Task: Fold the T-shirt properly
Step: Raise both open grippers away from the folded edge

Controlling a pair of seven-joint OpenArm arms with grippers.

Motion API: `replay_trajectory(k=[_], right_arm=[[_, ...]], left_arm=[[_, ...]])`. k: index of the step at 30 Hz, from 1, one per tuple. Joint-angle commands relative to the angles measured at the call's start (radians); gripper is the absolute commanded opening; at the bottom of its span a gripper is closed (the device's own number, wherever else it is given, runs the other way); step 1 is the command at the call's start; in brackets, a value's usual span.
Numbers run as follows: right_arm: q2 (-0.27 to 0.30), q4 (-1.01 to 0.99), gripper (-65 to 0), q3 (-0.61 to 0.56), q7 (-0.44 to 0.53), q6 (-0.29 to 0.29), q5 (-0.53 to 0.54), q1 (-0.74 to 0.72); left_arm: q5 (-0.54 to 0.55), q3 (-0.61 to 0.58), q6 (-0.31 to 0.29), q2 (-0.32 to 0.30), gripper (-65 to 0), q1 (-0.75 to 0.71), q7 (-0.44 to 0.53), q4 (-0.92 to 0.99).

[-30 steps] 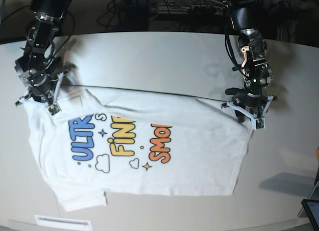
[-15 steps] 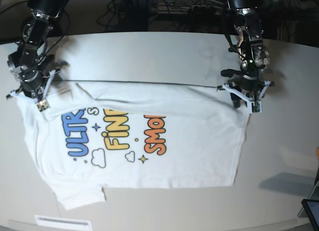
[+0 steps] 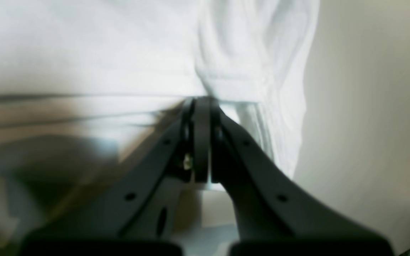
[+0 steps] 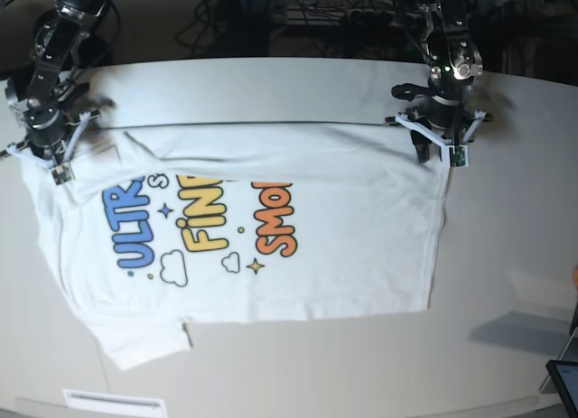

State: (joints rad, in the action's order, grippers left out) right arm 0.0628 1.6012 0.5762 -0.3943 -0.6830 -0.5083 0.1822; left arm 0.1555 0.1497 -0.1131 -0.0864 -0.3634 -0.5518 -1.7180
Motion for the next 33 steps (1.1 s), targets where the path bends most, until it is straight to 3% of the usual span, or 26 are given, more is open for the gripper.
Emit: replay_trajectory(k=[1,10,18,22,33], right_arm=[[0.007,-0.003,-64.9,0.02,-0.071,-0.015,-0.046,0.013],[0.006,0.003,-64.9,0.095,-0.073,-0.015,-0.051,0.046],[-0.044,0.052,-64.9,0.14,-0.074,-0.015,-0.052,0.072],[-0.044,0.083,-64.9,0.14,-0.14,-0.015,-0.052,0.081],[-0.045,0.127,-64.9,0.135,-0.185,-0.015,-0.048,0.079]], left_arm=[[-0.018,0.003,-0.004,-0.005,-43.2,-0.016,-0.066,0.002],[-0.018,0.001,0.0,0.003,-43.2,-0.105,-0.067,-0.103],[-0.018,0.012,0.0,0.015,-43.2,-0.156,-0.067,-0.121],[-0.018,0.012,0.0,0.017,-43.2,-0.182,-0.066,-0.127],[-0.012,0.012,0.0,0.021,-43.2,-0.21,-0.067,-0.17]])
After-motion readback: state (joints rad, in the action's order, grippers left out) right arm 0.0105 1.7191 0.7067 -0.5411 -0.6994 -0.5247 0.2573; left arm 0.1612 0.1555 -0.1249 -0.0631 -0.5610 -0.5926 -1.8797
